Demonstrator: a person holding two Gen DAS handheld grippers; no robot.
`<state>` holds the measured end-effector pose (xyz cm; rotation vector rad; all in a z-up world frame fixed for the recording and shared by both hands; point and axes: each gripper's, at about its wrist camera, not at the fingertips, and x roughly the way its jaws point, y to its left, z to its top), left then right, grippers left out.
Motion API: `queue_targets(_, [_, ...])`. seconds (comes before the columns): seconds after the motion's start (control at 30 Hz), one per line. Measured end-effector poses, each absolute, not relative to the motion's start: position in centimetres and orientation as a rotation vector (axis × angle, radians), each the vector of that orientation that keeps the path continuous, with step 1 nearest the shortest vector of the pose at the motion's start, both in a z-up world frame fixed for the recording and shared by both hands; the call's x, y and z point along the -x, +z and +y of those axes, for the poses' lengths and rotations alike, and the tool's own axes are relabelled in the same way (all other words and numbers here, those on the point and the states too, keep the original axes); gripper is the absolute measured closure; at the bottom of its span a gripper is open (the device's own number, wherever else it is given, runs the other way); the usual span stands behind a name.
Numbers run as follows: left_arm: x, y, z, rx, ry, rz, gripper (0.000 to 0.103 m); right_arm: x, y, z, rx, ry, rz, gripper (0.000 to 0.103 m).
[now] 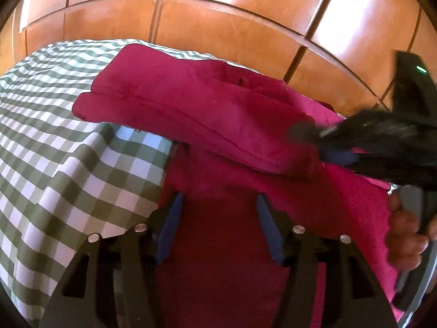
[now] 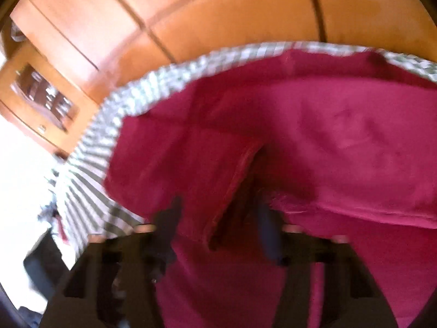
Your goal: Fold small clothes
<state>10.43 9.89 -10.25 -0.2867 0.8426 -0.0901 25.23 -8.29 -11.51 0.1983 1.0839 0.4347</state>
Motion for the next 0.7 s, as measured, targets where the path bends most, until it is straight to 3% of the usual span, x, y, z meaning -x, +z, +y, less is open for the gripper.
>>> queue_targets(0.07, [-10.5, -10.3, 9.8, 0.292, -0.097, 0.841, 0.044, -24.4, -10.4, -7.4, -0.143, 0.438, 1.044, 0.098])
queue_targets(0.43, [-10.2, -10.2, 10.1, 0.315, -0.114, 0.835, 0.042, -24.1, 2.0, -14.7, -0.029, 0.299, 0.708, 0.099])
queue_targets(0.7, [-10.2, -10.1, 9.7, 0.299, -0.113, 0.84, 0.04, -26.3, -0.2, -24.8, -0.065, 0.053, 0.77, 0.099])
